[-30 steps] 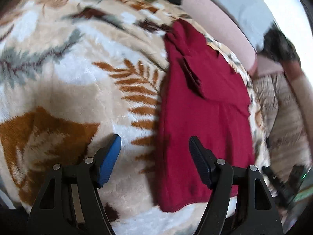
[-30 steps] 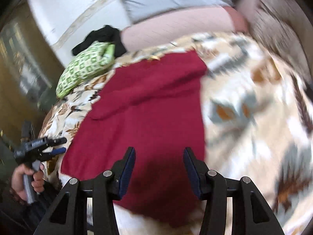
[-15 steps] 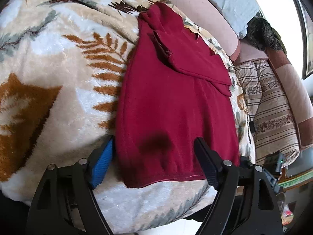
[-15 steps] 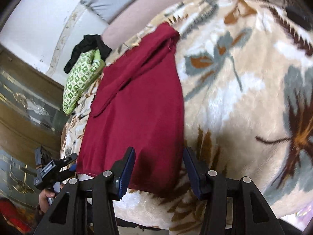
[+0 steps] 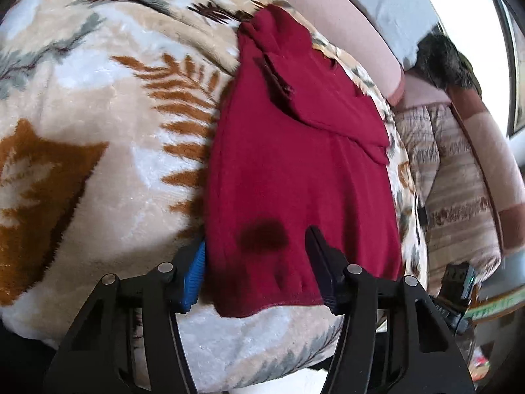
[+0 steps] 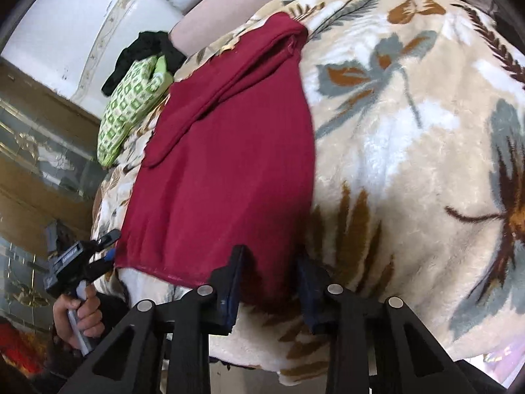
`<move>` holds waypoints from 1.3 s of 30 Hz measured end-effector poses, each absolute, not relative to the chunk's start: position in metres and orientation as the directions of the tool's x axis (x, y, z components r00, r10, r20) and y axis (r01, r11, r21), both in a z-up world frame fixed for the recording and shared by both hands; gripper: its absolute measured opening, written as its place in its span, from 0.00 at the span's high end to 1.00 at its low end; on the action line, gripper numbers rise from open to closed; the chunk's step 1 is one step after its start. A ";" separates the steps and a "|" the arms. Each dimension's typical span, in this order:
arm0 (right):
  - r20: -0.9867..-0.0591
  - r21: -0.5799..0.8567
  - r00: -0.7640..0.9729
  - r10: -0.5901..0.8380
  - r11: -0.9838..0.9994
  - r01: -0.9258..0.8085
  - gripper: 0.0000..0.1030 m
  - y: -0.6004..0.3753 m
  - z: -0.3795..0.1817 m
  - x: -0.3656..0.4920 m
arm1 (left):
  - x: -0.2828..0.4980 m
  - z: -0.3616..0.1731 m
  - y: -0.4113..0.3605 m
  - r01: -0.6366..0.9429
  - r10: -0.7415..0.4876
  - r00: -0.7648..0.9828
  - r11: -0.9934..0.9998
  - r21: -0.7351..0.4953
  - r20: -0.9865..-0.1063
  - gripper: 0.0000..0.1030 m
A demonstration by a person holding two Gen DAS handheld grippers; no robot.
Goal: Fold small clothes
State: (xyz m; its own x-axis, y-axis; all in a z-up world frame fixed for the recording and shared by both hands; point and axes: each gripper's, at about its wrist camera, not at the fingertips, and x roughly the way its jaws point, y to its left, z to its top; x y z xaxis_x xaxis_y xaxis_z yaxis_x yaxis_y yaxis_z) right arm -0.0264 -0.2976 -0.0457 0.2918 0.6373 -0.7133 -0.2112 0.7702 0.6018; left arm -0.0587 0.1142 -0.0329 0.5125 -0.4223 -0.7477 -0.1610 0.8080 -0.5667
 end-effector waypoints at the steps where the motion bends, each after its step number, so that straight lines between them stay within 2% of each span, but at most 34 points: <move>1: -0.713 0.599 0.289 0.639 0.769 -0.221 0.71 -0.296 -0.045 -0.027 | -0.058 -0.033 0.111 -0.145 -0.431 0.503 0.813 -0.564 -0.749 0.46; 6: -0.701 0.631 0.276 0.657 0.753 -0.188 0.71 -0.300 -0.049 -0.026 | -0.058 -0.032 0.108 -0.124 -0.455 0.493 0.806 -0.578 -0.741 0.46; 7: -0.706 0.624 0.275 0.653 0.757 -0.194 0.71 -0.300 -0.049 -0.027 | -0.058 -0.033 0.109 -0.134 -0.450 0.496 0.806 -0.577 -0.743 0.50; 8: -0.719 0.602 0.279 0.637 0.771 -0.209 0.72 -0.298 -0.046 -0.027 | -0.058 -0.034 0.111 -0.145 -0.438 0.495 0.810 -0.568 -0.750 0.63; 9: -0.734 0.575 0.286 0.616 0.788 -0.220 0.79 -0.297 -0.044 -0.028 | -0.058 -0.034 0.112 -0.162 -0.412 0.493 0.822 -0.546 -0.766 0.75; 10: -0.743 0.557 0.293 0.601 0.799 -0.225 0.85 -0.295 -0.043 -0.028 | -0.058 -0.036 0.114 -0.181 -0.380 0.484 0.837 -0.515 -0.788 0.91; 12: -0.736 0.529 0.344 0.584 0.812 -0.247 0.91 -0.297 -0.033 -0.030 | -0.058 -0.035 0.118 -0.192 -0.389 0.491 0.824 -0.533 -0.780 0.91; 15: -0.686 0.534 0.412 0.600 0.800 -0.275 0.92 -0.302 -0.017 -0.032 | -0.060 -0.027 0.118 -0.168 -0.379 0.526 0.831 -0.530 -0.761 0.91; 20: -0.735 0.568 0.307 0.605 0.796 -0.208 0.91 -0.298 -0.049 -0.027 | -0.054 -0.042 0.114 -0.189 -0.415 0.487 0.809 -0.557 -0.768 0.88; 21: -0.722 0.598 0.302 0.622 0.781 -0.179 0.91 -0.301 -0.054 -0.026 | -0.054 -0.043 0.115 -0.196 -0.420 0.491 0.800 -0.566 -0.763 0.88; 22: -0.707 0.626 0.299 0.641 0.764 -0.157 0.89 -0.305 -0.055 -0.025 | -0.054 -0.042 0.116 -0.201 -0.426 0.491 0.794 -0.574 -0.760 0.88; 23: -0.691 0.656 0.290 0.662 0.743 -0.135 0.85 -0.309 -0.057 -0.024 | -0.054 -0.043 0.116 -0.203 -0.429 0.491 0.790 -0.578 -0.758 0.88; 24: -0.674 0.678 0.285 0.681 0.724 -0.128 0.76 -0.310 -0.059 -0.023 | -0.055 -0.043 0.117 -0.208 -0.432 0.492 0.785 -0.583 -0.756 0.88; 26: -0.664 0.686 0.287 0.691 0.715 -0.135 0.68 -0.307 -0.058 -0.025 | -0.056 -0.043 0.119 -0.213 -0.438 0.493 0.777 -0.592 -0.752 0.88; 28: -0.688 0.652 0.281 0.669 0.740 -0.164 0.67 -0.300 -0.053 -0.027 | -0.057 -0.041 0.119 -0.203 -0.441 0.500 0.777 -0.595 -0.746 0.88; 29: -0.705 0.624 0.280 0.651 0.758 -0.192 0.67 -0.296 -0.049 -0.029 | -0.057 -0.039 0.117 -0.190 -0.435 0.500 0.789 -0.584 -0.749 0.93; 30: -0.717 0.588 0.294 0.632 0.775 -0.232 0.71 -0.292 -0.043 -0.031 | -0.057 -0.036 0.115 -0.180 -0.417 0.506 0.806 -0.564 -0.756 0.93; 32: -0.706 0.550 0.335 0.624 0.781 -0.296 0.89 -0.287 -0.028 -0.034 | -0.059 -0.027 0.110 -0.164 -0.378 0.529 0.833 -0.528 -0.760 0.94; 35: -0.671 0.519 0.427 0.606 0.795 -0.313 0.91 -0.290 -0.008 -0.036 | -0.064 -0.014 0.111 -0.173 -0.330 0.578 0.844 -0.507 -0.747 0.95; 39: -0.608 0.526 0.543 0.579 0.806 -0.271 0.91 -0.309 0.012 -0.035 | -0.070 0.007 0.123 -0.201 -0.297 0.667 0.812 -0.548 -0.684 0.95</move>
